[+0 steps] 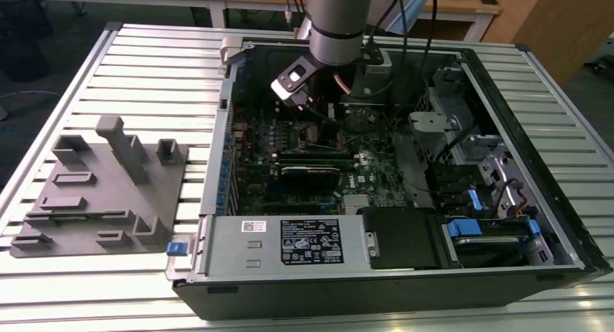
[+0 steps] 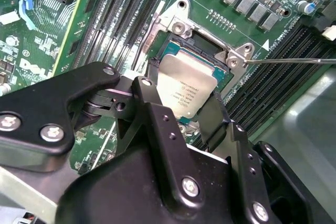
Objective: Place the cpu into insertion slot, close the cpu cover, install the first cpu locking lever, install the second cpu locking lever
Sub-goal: 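Place the cpu into insertion slot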
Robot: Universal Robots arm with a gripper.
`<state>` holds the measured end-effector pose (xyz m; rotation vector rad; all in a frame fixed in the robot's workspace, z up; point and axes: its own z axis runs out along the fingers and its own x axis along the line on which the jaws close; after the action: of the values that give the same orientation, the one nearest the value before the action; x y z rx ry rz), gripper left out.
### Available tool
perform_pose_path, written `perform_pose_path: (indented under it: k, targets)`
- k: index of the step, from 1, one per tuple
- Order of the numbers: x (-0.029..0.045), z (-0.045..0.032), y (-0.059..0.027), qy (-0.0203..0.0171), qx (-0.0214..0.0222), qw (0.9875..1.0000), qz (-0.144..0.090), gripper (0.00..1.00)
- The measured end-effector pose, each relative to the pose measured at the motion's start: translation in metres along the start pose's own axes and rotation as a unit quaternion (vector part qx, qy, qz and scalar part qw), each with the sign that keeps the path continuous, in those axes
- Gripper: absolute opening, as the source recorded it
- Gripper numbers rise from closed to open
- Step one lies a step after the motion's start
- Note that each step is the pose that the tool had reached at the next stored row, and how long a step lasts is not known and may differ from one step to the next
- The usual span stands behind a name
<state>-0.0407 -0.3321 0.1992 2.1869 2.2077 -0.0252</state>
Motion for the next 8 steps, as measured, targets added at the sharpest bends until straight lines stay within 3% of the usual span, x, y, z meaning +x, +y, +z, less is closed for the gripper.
perform_pose_path:
  k: [8]
  targets:
    - [-0.0007, 0.0027, -0.0001, -0.0001, 0.0003, 1.0000, 0.009, 0.54]
